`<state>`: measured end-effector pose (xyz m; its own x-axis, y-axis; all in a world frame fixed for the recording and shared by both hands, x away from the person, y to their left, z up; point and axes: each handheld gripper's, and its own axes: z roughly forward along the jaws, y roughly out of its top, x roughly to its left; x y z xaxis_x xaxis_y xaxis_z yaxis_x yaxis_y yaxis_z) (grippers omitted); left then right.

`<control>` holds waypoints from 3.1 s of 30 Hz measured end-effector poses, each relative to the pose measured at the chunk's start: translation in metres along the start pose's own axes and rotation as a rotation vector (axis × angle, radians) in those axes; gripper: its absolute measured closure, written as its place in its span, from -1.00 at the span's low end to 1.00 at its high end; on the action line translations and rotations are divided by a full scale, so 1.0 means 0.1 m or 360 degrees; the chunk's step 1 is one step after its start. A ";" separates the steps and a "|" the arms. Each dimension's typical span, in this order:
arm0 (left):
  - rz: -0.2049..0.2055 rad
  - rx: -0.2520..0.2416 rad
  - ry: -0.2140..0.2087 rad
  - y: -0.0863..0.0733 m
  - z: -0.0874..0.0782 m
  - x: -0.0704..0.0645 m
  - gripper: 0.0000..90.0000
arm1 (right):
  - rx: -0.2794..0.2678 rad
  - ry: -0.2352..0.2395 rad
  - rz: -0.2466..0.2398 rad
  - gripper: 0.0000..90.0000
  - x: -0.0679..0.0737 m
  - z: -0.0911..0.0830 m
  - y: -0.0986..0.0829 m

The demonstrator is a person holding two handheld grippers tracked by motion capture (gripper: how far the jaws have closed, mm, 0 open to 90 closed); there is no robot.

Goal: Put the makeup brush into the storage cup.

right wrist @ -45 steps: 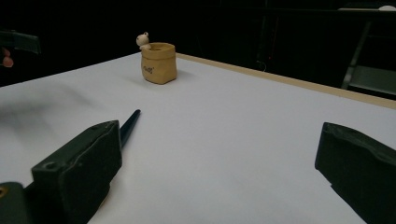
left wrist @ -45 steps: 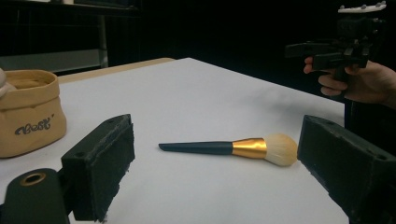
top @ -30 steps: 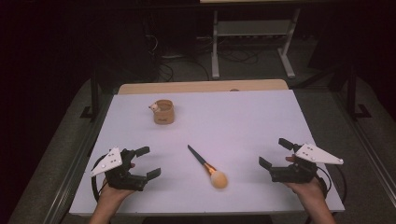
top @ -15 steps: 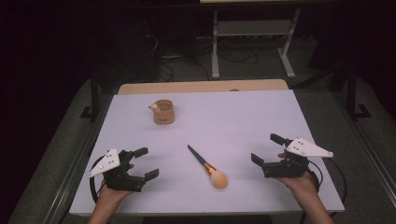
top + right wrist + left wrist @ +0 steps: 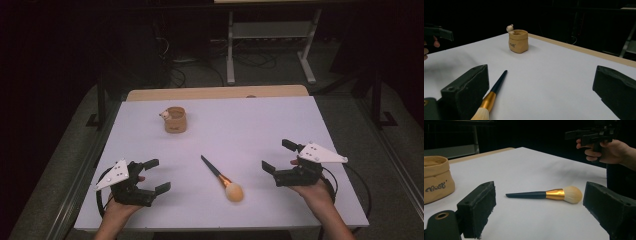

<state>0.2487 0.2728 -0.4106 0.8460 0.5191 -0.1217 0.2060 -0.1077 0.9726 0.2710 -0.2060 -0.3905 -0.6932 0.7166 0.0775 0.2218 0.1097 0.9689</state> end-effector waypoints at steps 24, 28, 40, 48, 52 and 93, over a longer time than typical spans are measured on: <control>-0.0003 -0.0007 -0.0001 0.00 -0.03 0.00 -0.76 | -0.0040 0.0075 -0.0014 -1.00 0.08 0.34 0.16; -0.0002 -0.0010 -0.0006 0.00 -0.03 0.00 -0.76 | -0.0038 0.0087 -0.0003 -1.00 0.10 0.38 0.18; -0.0010 -0.0009 -0.0004 -0.01 -0.03 0.00 -0.76 | -0.0027 0.0103 0.0009 -1.00 0.11 0.44 0.21; -0.0008 -0.0019 -0.0005 0.00 -0.03 0.00 -0.76 | -0.0040 0.0124 -0.0010 -1.00 0.13 0.53 0.26; -0.0007 -0.0026 -0.0004 0.00 -0.04 0.00 -0.76 | -0.0029 0.0134 -0.0022 -1.00 0.15 0.57 0.28; -0.0018 -0.0033 -0.0012 0.00 -0.03 0.02 -0.76 | -0.0035 0.0224 -0.0032 -1.00 0.33 1.02 0.46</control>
<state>0.2486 0.2764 -0.4105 0.8473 0.5140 -0.1339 0.2053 -0.0845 0.9750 0.3281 -0.1070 -0.3669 -0.7868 0.6107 0.0889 0.1930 0.1066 0.9754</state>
